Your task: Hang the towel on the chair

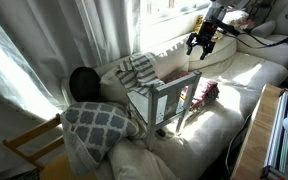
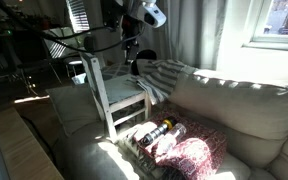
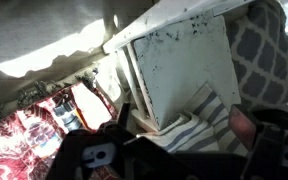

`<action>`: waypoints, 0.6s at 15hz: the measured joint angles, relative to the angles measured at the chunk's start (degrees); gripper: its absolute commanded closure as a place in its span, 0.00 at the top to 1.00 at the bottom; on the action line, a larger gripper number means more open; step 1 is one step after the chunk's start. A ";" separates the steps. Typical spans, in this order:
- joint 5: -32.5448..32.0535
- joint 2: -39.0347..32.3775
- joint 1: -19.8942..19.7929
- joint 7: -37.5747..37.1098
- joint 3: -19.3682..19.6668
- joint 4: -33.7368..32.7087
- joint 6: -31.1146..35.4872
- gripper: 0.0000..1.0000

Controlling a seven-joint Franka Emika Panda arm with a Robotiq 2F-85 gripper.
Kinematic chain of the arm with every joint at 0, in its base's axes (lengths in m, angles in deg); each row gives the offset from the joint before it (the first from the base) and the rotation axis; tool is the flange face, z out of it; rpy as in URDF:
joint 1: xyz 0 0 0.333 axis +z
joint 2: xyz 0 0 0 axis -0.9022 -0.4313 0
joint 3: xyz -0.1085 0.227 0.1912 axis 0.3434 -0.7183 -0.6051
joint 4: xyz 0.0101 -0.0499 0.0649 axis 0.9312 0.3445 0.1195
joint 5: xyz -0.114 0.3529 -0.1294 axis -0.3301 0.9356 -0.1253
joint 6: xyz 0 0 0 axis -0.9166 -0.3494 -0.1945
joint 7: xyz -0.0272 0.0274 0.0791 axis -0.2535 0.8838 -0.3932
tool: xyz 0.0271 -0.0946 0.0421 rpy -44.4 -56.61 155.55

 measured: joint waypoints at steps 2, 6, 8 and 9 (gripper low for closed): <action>-0.16 -0.11 -0.01 -0.01 -0.08 -0.15 -0.02 1.00; -0.19 1.02 -0.04 -0.07 -0.14 -0.12 -0.06 1.00; 0.42 0.22 -0.13 -0.77 -0.15 -0.31 0.42 1.00; 1.93 -1.06 -0.27 -1.17 -0.19 -0.60 1.44 1.00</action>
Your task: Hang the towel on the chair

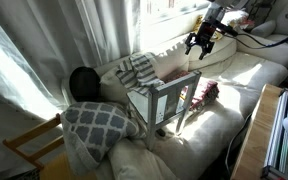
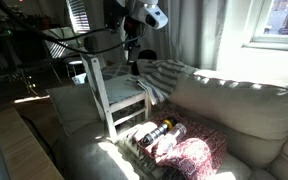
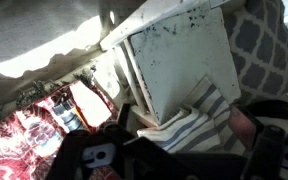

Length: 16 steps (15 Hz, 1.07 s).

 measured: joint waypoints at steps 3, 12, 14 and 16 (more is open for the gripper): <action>7.30 -6.62 -1.04 0.20 -0.52 -2.75 2.42 1.00; 30.16 -31.83 -6.25 8.03 -5.64 -19.90 2.63 1.00; 30.62 -33.55 -6.22 8.42 -5.60 -21.13 2.61 1.00; 30.61 -32.98 -6.09 8.40 -5.57 -21.07 2.61 1.00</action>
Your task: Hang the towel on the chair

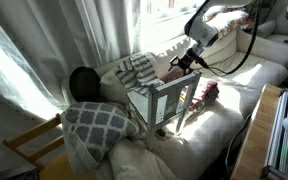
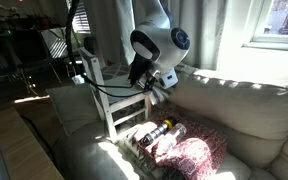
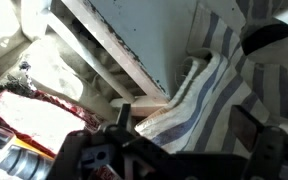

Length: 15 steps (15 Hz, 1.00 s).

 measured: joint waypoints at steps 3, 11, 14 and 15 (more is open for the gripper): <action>0.00 0.48 0.04 -0.02 0.01 0.03 0.00 1.00; 5.92 -6.37 -0.64 -1.03 -0.18 -5.97 -1.03 1.00; 6.96 -11.23 -0.80 0.56 -0.26 -10.28 -2.36 1.00; 6.96 -12.82 -0.83 1.14 -0.27 -11.67 -3.31 1.00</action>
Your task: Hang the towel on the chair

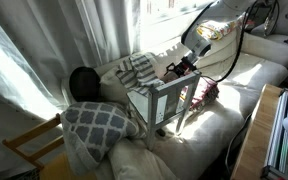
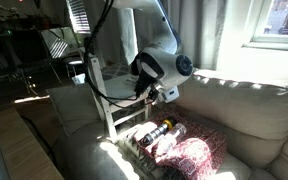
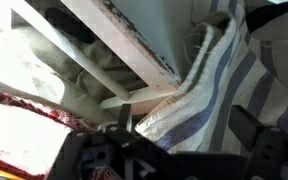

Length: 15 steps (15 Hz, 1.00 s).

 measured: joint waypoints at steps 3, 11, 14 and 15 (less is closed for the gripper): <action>-0.09 -4.67 -0.32 2.14 -0.01 -4.25 -4.71 1.00; 1.37 -10.41 -1.16 4.00 -0.77 -10.87 -6.28 1.00; 1.57 -11.08 -1.21 4.37 -0.80 -12.06 -6.28 1.00; 2.11 -11.60 -1.33 5.03 -0.94 -12.88 -6.28 1.00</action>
